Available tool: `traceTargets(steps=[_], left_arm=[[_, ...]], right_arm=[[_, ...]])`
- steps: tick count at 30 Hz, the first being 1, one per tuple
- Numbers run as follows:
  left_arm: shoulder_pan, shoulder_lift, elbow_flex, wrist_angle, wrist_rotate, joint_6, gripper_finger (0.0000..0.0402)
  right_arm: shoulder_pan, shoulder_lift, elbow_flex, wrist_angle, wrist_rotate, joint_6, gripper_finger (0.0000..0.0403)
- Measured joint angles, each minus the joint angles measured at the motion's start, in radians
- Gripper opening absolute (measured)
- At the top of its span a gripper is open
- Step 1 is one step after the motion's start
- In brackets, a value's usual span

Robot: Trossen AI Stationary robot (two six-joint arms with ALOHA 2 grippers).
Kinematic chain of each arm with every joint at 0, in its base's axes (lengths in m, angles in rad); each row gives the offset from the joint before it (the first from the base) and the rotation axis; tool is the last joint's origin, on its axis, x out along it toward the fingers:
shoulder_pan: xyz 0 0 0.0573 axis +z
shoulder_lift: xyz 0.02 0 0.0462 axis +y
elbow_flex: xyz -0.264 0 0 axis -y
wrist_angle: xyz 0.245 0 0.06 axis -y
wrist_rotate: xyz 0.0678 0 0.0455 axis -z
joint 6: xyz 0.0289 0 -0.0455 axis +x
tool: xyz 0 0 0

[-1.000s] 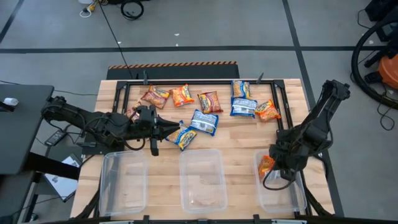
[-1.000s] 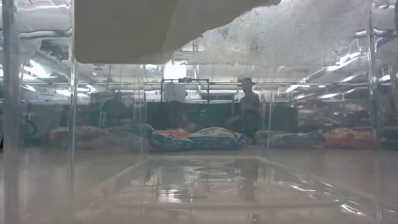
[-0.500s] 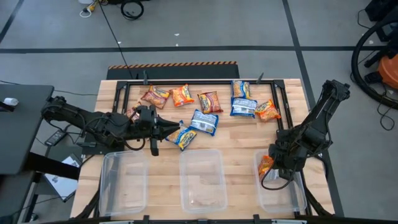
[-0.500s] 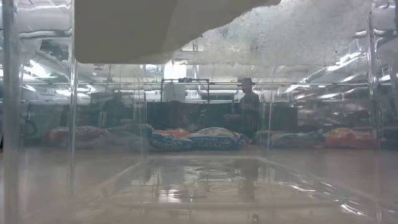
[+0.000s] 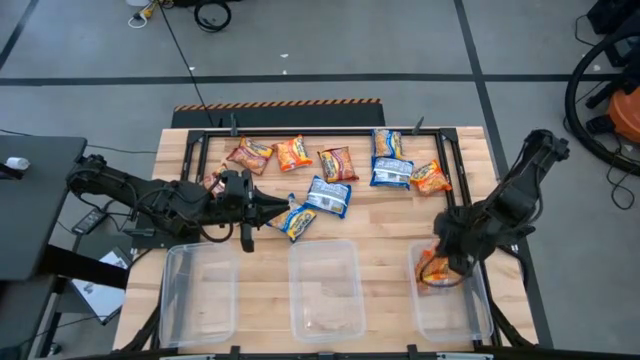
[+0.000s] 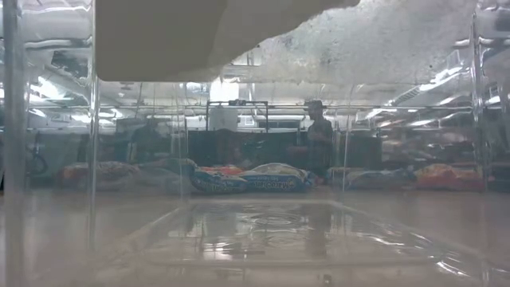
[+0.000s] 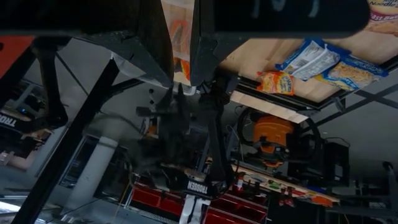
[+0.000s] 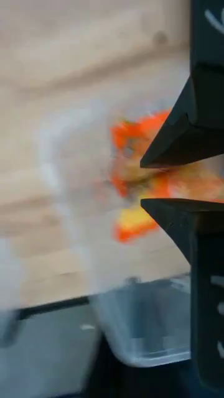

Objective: Sort Maruchan noodles
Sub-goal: Put the bottom center orange noodle pack into the right transparent bin

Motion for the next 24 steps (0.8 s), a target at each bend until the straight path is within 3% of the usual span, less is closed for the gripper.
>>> traceTargets(steps=[3, 5, 8, 12, 18, 24], left_arm=[[0.0, 0.0, 0.0, 0.0, 0.0, 0.0, 0.0057], [0.0, 0.0, 0.0, 0.0, 0.0, 0.0, 0.0057], [0.0, 0.0, 0.0, -0.001, 0.013, 0.0, 0.0057], [0.0, 0.0, 0.0, -0.003, 0.035, 0.0, 0.0057], [0.0, 0.0, 0.0, -0.003, 0.063, -0.004, 0.0057], [-0.002, 0.0, 0.0, -0.002, 0.063, -0.003, 0.0057]], right_arm=[[-0.065, 0.013, 0.062, -0.046, 0.141, -0.004, 0.0096], [-0.124, 0.029, 0.081, -0.072, 0.181, -0.024, 0.0096], [-0.208, 0.051, 0.083, -0.076, 0.153, -0.101, 0.0098], [-0.264, 0.091, 0.083, -0.072, 0.027, -0.236, 0.0105], [-0.186, 0.157, 0.083, 0.035, -0.206, -0.301, 0.0107], [-0.005, 0.215, 0.082, 0.023, -0.212, -0.254, 0.0112]])
